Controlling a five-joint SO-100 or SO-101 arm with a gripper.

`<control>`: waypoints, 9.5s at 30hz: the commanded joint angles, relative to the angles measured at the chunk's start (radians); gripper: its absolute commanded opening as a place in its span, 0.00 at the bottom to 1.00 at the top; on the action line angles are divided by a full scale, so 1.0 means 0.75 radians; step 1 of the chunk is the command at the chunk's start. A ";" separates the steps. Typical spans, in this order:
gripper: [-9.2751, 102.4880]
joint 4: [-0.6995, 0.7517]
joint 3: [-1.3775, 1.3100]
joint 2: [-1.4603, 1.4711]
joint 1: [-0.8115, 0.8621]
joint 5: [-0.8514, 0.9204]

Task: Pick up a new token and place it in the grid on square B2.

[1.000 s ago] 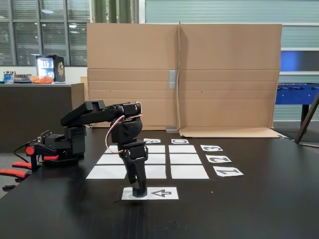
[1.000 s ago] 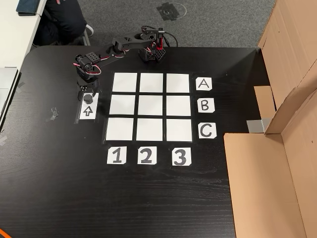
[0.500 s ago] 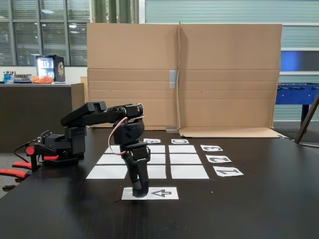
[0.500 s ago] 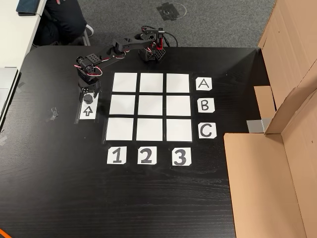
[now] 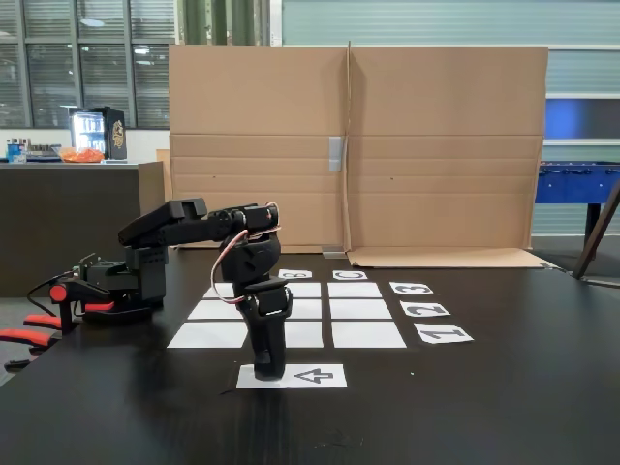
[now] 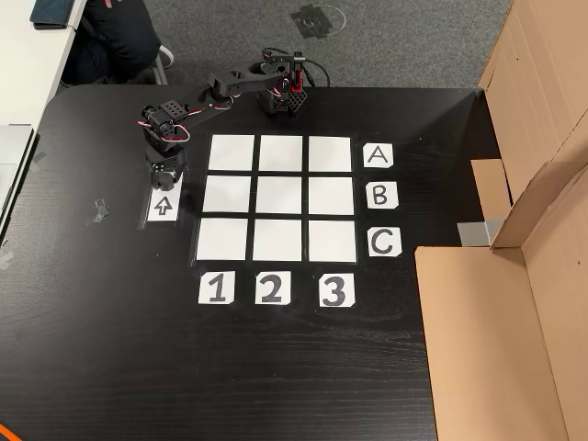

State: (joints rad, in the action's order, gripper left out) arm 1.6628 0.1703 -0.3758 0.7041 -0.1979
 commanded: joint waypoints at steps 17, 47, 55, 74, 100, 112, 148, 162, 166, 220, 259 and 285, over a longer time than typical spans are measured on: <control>0.22 0.096 -0.151 -0.141 -0.004 -0.012; 0.21 0.104 0.027 -0.642 -0.689 -0.025; 0.21 0.104 0.292 -0.747 -0.929 -0.029; 0.22 0.098 0.869 -0.816 -1.111 -0.031; 0.24 0.096 1.344 -1.064 -1.129 -0.014; 0.24 0.080 1.575 -1.260 -1.111 -0.014; 0.24 -0.182 1.524 -0.918 -1.057 -0.010; 0.25 -0.182 1.456 -0.890 -1.055 -0.010; 0.26 -0.182 1.452 -0.875 -1.055 -0.014; 0.43 0.076 1.626 -1.912 -1.409 -0.031; 0.30 -0.205 2.555 -3.285 -2.506 0.139; 0.10 -0.362 3.174 -3.929 -2.996 0.141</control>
State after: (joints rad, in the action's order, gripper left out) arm 1.4021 2.5295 -3.3211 -1.5064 -0.0951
